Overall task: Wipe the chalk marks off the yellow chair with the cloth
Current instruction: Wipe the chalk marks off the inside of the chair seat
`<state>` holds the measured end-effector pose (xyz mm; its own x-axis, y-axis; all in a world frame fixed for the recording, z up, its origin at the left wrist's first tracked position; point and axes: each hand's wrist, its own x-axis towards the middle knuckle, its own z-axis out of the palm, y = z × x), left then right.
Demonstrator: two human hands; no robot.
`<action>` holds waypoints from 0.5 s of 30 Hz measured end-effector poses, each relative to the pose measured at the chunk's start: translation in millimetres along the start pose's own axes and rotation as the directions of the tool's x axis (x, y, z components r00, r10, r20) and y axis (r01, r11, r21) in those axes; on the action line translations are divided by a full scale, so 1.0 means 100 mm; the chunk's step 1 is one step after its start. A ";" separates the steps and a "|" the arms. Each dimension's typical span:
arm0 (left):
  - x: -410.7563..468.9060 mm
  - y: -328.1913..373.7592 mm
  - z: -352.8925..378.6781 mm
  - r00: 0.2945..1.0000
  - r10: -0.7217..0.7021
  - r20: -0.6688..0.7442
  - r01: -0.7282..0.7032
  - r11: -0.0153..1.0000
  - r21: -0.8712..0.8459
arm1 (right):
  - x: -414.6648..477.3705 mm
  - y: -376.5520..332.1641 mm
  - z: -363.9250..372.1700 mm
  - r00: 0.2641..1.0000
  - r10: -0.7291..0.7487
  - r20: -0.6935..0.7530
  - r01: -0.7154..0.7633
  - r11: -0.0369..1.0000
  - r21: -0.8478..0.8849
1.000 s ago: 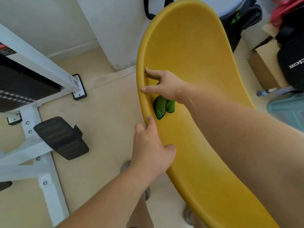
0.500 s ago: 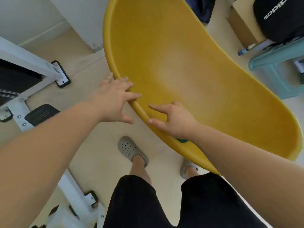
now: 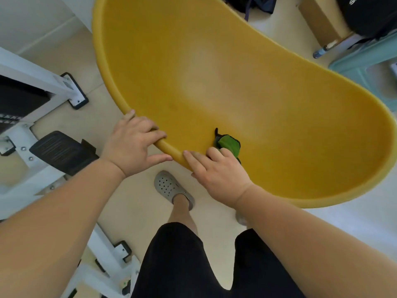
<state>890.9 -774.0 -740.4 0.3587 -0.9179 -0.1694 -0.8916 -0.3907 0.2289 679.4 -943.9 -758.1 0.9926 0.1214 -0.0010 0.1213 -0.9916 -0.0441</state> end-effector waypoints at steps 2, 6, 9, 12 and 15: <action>-0.17 0.12 0.09 0.997 -0.052 -0.050 0.052 0.999 0.008 | -0.07 0.06 -0.01 0.998 -0.054 0.010 0.054 0.998 0.009; -0.30 0.42 0.24 0.975 -0.193 -0.108 0.193 0.981 -0.006 | -0.17 0.37 -0.06 0.991 -0.134 -0.009 0.134 0.990 -0.036; -0.34 0.68 0.32 0.956 -0.248 -0.158 0.246 0.969 -0.032 | -0.24 0.63 -0.06 0.991 -0.128 -0.042 0.125 0.991 -0.056; -0.30 0.92 0.37 0.930 -0.309 -0.201 0.299 0.951 -0.080 | -0.34 0.90 -0.05 0.991 -0.113 -0.066 0.107 0.990 -0.091; -0.19 1.10 0.43 0.913 -0.336 -0.230 0.315 0.941 -0.126 | -0.46 1.09 0.00 0.990 0.080 -0.120 -0.098 0.983 -0.156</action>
<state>773.8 -796.7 -753.5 0.6912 -0.7226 -0.0110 -0.6910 -0.6653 0.2827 646.5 -1057.1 -763.2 0.9926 0.0360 0.1157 0.0229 -0.9934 0.1126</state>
